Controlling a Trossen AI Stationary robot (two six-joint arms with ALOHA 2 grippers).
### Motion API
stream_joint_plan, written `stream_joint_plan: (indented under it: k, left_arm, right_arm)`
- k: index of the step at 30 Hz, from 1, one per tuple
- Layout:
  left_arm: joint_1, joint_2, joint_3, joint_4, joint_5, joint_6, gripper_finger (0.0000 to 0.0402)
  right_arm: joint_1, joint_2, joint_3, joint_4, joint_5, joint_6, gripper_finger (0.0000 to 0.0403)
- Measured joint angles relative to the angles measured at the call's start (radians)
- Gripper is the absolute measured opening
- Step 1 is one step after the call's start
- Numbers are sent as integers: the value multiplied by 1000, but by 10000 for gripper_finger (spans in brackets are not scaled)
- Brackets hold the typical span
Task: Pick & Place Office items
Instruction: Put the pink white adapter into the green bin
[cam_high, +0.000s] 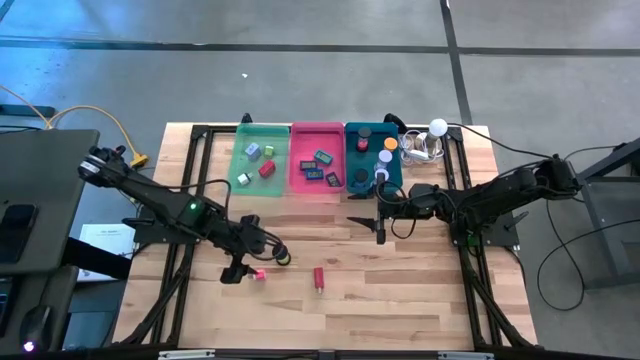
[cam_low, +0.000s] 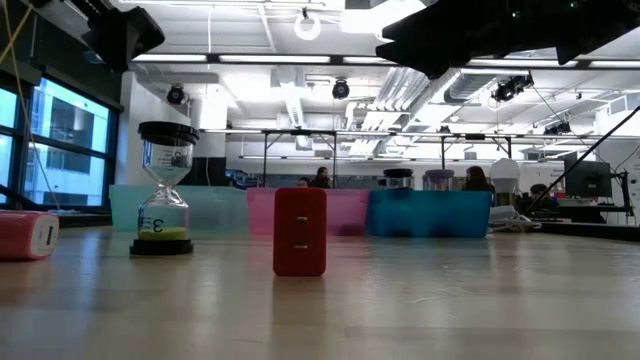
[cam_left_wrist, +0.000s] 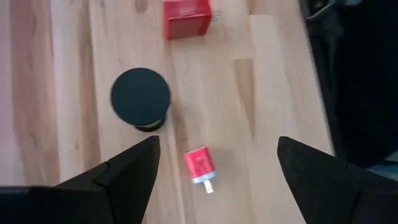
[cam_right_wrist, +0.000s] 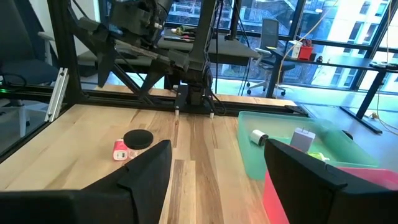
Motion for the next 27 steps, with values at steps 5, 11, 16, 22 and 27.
stream_joint_plan:
  k: [5, 11, 16, 22, 27]
  left_arm:
    - [-14, 45, -1, -10, -24, -2, 317]
    - [-64, 105, -2, -9, -4, -20, 317]
    - [-89, 108, -2, -11, -3, -120, 317]
    - [-116, 108, -2, -64, -30, -247, 317]
    - [-142, 108, -2, -76, -88, -300, 317]
  right_arm:
    - [0, 0, 0, -1, 0, 0, 248]
    - [0, 0, 0, -1, 0, 0, 248]
    - [0, 0, 0, -1, 0, 0, 248]
    - [0, 0, 0, -1, 0, -1, 248]
    - [0, 0, 0, -1, 0, -23, 248]
